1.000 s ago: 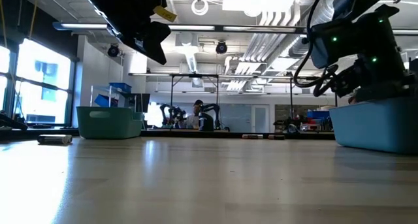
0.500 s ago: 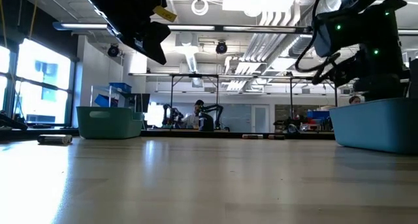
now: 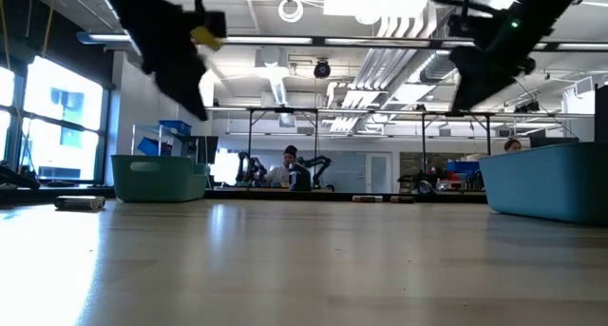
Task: Sort batteries
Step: Put the silver battery into the blue bin
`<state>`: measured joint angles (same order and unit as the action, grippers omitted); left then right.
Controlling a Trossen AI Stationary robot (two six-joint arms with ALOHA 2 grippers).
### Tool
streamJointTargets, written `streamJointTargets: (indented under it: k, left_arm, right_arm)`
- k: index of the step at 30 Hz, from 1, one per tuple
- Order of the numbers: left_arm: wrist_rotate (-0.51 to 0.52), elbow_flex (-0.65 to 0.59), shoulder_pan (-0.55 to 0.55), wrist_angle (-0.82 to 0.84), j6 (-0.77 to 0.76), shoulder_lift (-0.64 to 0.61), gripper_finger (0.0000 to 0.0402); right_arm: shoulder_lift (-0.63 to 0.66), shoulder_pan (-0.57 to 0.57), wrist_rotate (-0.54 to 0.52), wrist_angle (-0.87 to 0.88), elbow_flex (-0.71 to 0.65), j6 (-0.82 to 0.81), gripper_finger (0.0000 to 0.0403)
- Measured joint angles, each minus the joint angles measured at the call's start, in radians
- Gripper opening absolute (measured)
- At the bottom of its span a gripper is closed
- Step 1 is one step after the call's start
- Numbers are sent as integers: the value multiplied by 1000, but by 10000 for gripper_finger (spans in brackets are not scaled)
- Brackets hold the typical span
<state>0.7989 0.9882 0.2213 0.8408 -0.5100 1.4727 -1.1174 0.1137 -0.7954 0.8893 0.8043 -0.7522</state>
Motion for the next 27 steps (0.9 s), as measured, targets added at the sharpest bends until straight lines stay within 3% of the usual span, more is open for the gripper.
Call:
streamJointTargets:
  k: [4, 8, 12, 21, 27]
  left_arm:
    - [-160, -4, 41, 200, -35, 1, 170]
    - [-311, -69, 104, 285, -36, -7, 170]
    - [-429, -182, 139, 257, -53, -12, 170]
    - [-468, -365, 104, 127, -151, -52, 170]
    - [-494, -442, 65, -10, -125, -209, 170]
  right_arm:
    - [-27, 31, -123, -257, 0, 149, 174]
    - [-81, 47, -124, -487, 0, 351, 174]
    - [-143, 54, -111, -619, -1, 462, 174]
    - [-240, 53, -69, -655, -2, 492, 174]
    - [-251, 53, -56, -670, -2, 492, 174]
